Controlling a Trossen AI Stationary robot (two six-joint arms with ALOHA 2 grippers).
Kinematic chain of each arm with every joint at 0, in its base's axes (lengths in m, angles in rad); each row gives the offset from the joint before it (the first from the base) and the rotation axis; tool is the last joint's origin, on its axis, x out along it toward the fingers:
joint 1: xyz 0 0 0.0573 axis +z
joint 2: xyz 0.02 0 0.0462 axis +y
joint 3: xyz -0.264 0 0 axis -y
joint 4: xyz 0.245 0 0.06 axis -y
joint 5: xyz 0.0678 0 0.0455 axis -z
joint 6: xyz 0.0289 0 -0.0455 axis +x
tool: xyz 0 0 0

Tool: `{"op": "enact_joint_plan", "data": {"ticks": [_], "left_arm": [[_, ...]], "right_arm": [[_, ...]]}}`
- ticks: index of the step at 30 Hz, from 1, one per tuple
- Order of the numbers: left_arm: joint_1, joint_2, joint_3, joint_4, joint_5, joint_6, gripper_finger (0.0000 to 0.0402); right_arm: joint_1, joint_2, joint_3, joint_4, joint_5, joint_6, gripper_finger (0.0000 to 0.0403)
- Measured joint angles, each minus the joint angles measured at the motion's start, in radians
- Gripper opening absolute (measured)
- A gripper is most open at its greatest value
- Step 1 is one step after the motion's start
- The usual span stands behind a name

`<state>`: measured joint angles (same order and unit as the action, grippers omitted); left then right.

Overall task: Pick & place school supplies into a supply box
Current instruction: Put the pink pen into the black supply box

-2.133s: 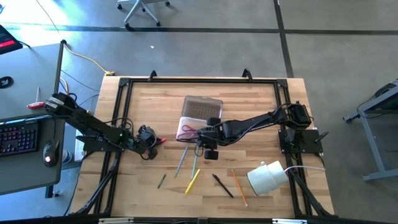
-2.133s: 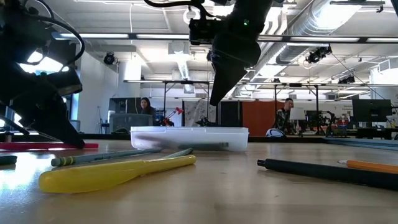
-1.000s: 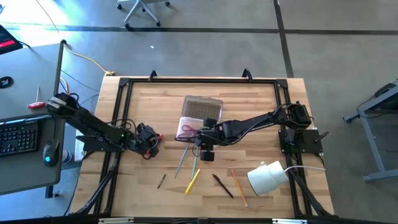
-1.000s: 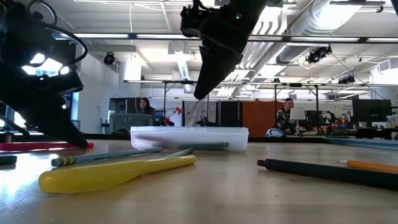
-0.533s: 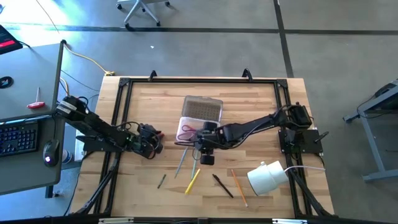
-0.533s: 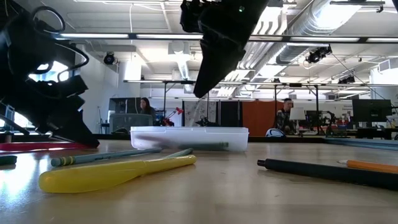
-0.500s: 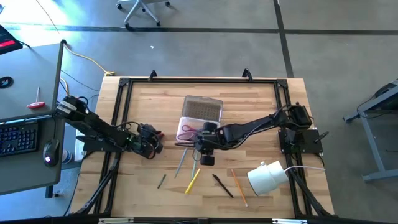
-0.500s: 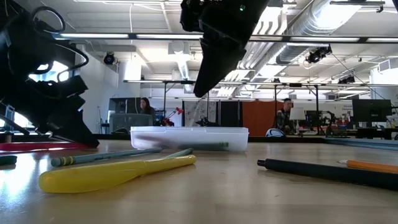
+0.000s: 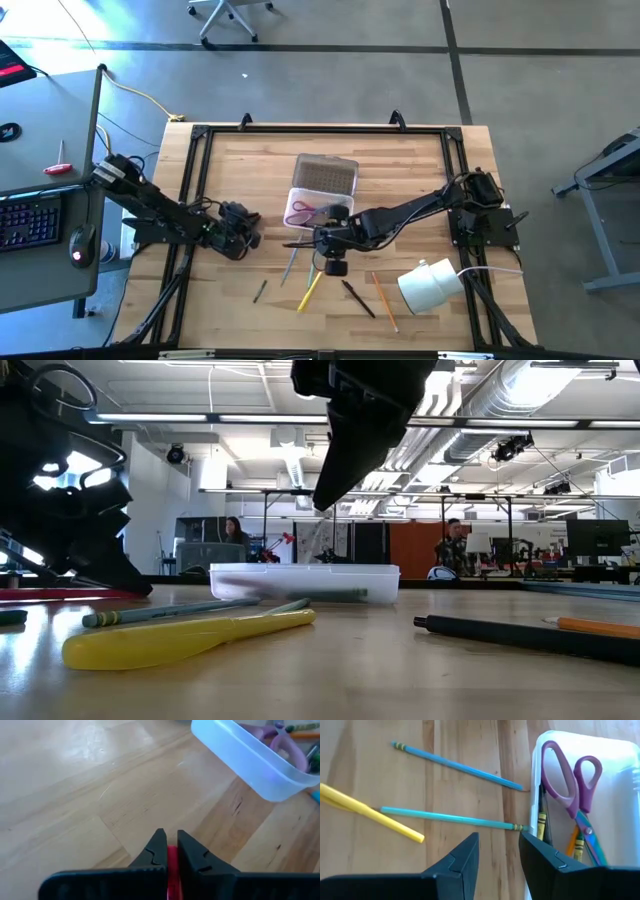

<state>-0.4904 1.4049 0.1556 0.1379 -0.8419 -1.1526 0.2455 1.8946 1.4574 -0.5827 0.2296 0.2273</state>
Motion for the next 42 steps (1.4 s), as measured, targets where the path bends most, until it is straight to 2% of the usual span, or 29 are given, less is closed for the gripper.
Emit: {"op": "enact_joint_plan", "data": {"ticks": [4, 9, 16, 19, 21, 28, 31, 34, 37, 42], "left_arm": [[-0.001, -0.002, 0.071, -0.001, 0.043, 0.115, 0.0045], [0.000, -0.004, 0.157, 0.008, 0.019, 0.254, 0.0050], [0.047, -0.005, 0.236, 0.011, 0.017, 0.376, 0.0021], [0.086, -0.007, 0.272, -0.002, 0.087, 0.470, 0.0018], [0.112, -0.007, 0.302, -0.061, 0.152, 0.479, 0.0031], [0.095, -0.007, 0.474, -0.458, 0.295, 0.438, 0.0126], [0.048, -0.007, 0.548, -0.681, 0.343, 0.333, 0.0150], [-0.031, -0.008, 0.568, -0.832, 0.341, 0.185, 0.0161], [-0.132, -0.008, 0.557, -0.862, 0.274, 0.055, 0.0161], [-0.244, -0.008, 0.474, -0.756, 0.186, -0.042, 0.0160]], "right_arm": [[0.004, 0.000, 0.000, 0.018, -0.001, 0.017, 0.0119], [0.004, 0.000, 0.000, 0.037, -0.001, 0.038, 0.0119], [0.006, 0.000, 0.000, 0.036, -0.002, 0.051, 0.0119], [0.006, 0.000, 0.000, 0.035, -0.001, 0.053, 0.0119], [0.006, 0.000, 0.000, 0.035, -0.003, 0.053, 0.0119], [0.016, 0.000, 0.000, 0.034, -0.008, 0.053, 0.0119], [0.024, 0.000, 0.000, 0.033, -0.009, 0.053, 0.0119], [0.034, 0.000, 0.000, 0.033, -0.001, 0.053, 0.0119], [0.044, 0.000, 0.000, 0.033, 0.000, 0.053, 0.0119], [0.059, 0.000, 0.000, 0.034, 0.000, 0.055, 0.0119]]}}
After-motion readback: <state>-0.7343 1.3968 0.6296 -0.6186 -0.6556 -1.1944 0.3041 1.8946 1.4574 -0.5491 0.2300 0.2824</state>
